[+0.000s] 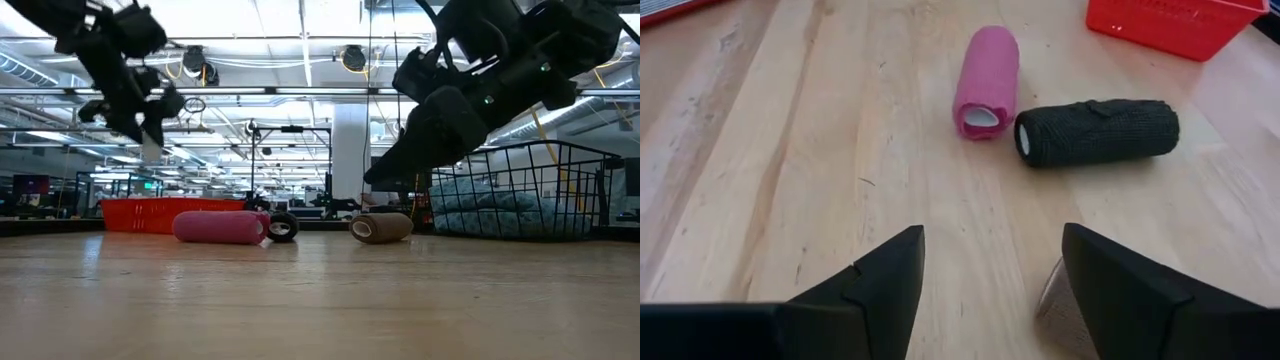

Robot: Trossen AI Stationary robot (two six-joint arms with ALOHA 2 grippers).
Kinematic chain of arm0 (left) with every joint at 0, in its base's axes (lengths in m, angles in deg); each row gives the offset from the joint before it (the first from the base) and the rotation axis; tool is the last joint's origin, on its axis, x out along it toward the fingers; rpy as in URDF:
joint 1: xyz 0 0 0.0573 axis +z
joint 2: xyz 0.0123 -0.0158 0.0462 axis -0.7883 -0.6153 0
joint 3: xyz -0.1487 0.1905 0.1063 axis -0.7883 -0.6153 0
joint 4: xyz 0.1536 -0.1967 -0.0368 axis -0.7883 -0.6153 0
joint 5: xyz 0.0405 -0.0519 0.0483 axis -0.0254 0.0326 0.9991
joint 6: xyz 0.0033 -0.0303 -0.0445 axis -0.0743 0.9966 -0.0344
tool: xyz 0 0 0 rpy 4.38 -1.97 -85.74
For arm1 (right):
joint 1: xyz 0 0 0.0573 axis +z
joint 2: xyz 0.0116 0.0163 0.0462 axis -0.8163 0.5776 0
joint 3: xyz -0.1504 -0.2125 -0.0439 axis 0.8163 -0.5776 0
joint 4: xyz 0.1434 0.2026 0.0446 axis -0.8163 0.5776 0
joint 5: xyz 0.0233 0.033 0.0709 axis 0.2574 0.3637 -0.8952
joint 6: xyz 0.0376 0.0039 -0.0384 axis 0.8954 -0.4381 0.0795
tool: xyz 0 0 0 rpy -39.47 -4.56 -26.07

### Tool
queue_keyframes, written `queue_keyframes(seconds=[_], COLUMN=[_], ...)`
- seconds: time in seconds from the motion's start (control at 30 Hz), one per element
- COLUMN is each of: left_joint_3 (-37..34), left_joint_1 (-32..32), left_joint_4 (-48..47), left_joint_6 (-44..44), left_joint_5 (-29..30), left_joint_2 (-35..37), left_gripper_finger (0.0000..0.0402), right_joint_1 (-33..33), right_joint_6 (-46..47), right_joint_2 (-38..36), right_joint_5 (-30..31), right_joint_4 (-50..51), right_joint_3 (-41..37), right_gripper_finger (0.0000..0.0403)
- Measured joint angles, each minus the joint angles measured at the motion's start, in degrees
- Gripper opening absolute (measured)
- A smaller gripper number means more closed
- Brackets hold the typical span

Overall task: Pick & place medical supplies in basket/bin
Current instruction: Put the transparent pill bottle into the left red bin

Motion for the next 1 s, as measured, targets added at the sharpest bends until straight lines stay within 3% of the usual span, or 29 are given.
queue_keyframes(seconds=[0.13, 0.33, 0.67, 1.0], left_joint_3=[-3.4, -6.7, -12.2, -16.8], left_joint_1=[3.7, 1.8, 1.2, 1.6], left_joint_4=[3.4, 10.3, 10.1, 12.7], left_joint_6=[0.2, 1.3, 11.0, 14.3], left_joint_5=[-1.3, 2.3, 6.0, 8.4], left_joint_2=[-1.1, -1.0, -1.0, -1.1], left_gripper_finger=[0.0141, 0.0141, 0.0141, 0.0140], right_joint_1=[-0.1, -0.1, -0.1, -0.1], right_joint_6=[0.1, 0.2, 0.2, 0.2], right_joint_2=[0.0, 0.0, 0.0, 0.0], right_joint_5=[0.1, 0.1, 0.1, 0.1], right_joint_4=[0.1, 0.1, 0.0, 0.0], right_joint_3=[0.0, 0.0, 0.0, 0.0], right_gripper_finger=[0.0226, 0.0222, 0.0221, 0.0219])
